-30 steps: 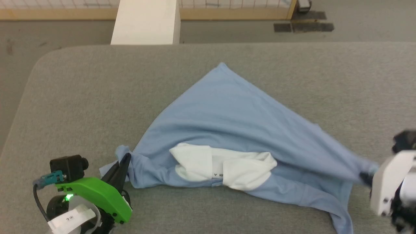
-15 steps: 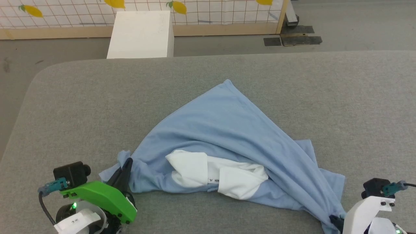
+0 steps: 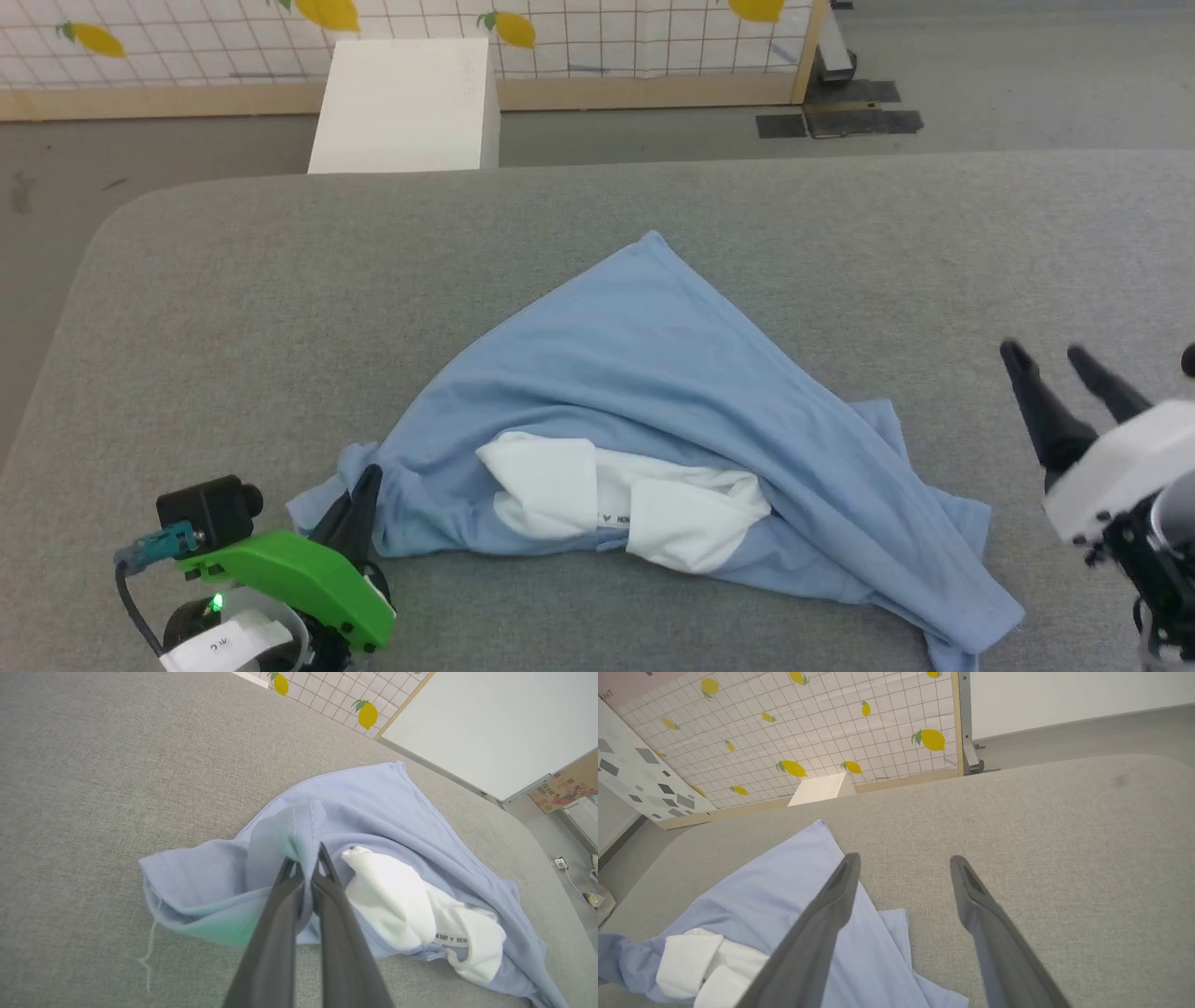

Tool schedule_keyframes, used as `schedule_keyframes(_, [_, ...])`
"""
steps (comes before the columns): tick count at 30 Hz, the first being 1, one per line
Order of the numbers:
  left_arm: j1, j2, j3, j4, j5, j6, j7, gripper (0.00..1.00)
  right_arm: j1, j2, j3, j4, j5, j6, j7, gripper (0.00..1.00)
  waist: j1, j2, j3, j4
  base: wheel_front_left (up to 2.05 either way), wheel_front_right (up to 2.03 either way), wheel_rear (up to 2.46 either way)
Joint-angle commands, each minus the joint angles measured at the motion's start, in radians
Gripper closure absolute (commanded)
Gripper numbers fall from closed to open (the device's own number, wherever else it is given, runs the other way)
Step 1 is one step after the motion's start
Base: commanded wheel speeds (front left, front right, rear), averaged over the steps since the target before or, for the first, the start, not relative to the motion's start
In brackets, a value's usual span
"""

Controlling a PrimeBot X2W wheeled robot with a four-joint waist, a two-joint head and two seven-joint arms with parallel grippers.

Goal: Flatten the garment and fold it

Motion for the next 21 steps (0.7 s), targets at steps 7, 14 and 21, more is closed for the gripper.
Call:
schedule_keyframes(7, [-0.022,0.014,0.006,-0.002,0.019,-0.009,-0.013,1.00,-0.200,0.013,0.063,0.136,-0.061,-0.001,-0.079,0.00,0.0001,0.0045,0.078,0.051,0.00,0.00,0.00])
schedule_keyframes(14, [-0.090,0.065,-0.024,-0.011,0.082,-0.049,-0.001,1.00,-0.478,0.007,0.177,0.322,-0.170,-0.001,-0.001,0.00,0.0001,0.0045,0.219,0.148,0.00,0.00,0.00])
schedule_keyframes(21, [-0.154,0.108,-0.048,-0.025,0.133,-0.100,0.000,1.00,-0.716,-0.013,0.290,0.507,-0.260,-0.001,0.183,0.00,0.0001,0.0045,0.341,0.229,0.00,0.00,0.00])
